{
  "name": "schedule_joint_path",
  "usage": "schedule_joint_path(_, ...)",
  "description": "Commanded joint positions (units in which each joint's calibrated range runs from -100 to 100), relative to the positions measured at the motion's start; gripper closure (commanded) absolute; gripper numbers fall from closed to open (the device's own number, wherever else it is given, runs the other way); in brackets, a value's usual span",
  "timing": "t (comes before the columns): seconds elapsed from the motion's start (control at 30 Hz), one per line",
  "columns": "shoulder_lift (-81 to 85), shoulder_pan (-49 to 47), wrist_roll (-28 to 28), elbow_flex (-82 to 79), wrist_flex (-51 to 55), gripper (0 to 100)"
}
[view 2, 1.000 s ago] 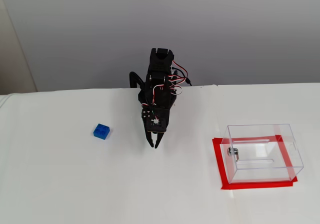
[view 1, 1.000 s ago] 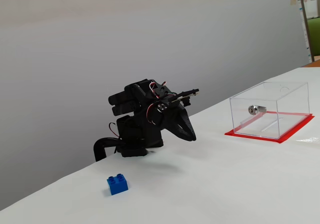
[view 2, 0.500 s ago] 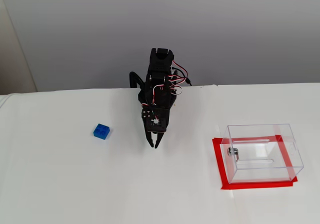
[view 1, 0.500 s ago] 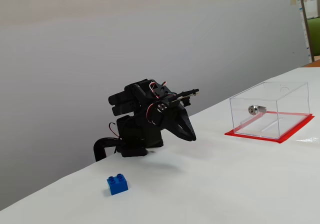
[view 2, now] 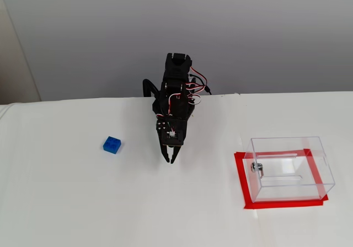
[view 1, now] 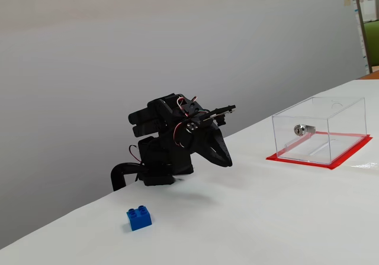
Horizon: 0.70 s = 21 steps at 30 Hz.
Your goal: Pick the blue lego brick and place it into the transparent box
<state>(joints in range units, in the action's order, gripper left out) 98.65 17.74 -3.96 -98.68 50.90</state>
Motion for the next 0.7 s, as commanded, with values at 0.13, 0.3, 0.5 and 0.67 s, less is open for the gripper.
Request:
schedule_joint_path(0.13, 1.1, 0.6, -0.3, -0.6, 0.2, 98)
schedule_joint_path(0.3, 1.1, 0.5, -0.3, -0.6, 0.2, 98)
schedule_joint_path(0.5, 1.1, 0.5, -0.3, -0.6, 0.2, 98)
schedule_joint_path(0.67, 1.1, 0.5, -0.3, -0.6, 0.2, 98)
